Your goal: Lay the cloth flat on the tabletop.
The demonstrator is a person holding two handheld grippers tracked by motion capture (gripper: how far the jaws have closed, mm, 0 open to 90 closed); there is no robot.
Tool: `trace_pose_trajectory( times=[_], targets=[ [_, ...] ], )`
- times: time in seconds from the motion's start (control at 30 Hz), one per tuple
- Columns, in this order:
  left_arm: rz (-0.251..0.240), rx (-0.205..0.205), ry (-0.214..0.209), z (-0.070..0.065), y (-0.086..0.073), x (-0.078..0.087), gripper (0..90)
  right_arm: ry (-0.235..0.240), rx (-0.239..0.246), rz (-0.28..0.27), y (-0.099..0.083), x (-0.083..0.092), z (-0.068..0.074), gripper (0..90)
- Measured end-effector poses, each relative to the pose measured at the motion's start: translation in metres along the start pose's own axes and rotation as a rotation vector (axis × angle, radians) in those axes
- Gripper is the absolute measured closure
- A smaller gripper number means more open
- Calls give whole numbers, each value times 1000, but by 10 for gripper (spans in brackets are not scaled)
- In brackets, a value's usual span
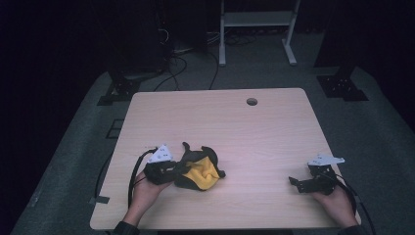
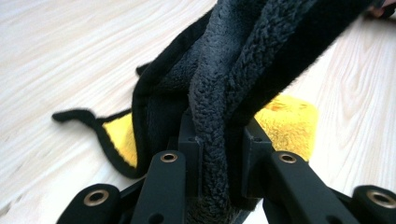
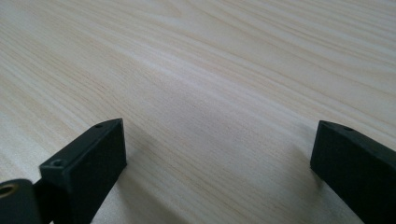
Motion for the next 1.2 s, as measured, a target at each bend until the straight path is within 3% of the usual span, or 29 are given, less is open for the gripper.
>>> trace_pose_trajectory(
  times=[0.23,0.33,0.77,1.0,1.2],
  targets=[
    [-42,-8,-61,-14,27,-22,745,0,0,0,0,0,0,25],
    [-47,-11,-72,-17,32,-28,745,0,0,0,0,0,0,24],
    [-53,-22,-178,-44,61,-84,734,0,0,0,0,0,0,25],
    [-77,-54,-157,-45,74,-86,543,0,0,0,0,0,0,25],
    [-98,-85,-136,-47,89,-84,439,0,0,0,0,0,0,25]
  ],
)
Point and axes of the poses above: each handheld gripper's, and its own axes: x roughly backward along the jaws, y roughly out of its top, z roughly to its left, the point moved 9 cm from there along -x, roughly forward along the jaws, and after that the axes turned 6 degrees about -x, right-handed, at the moved point
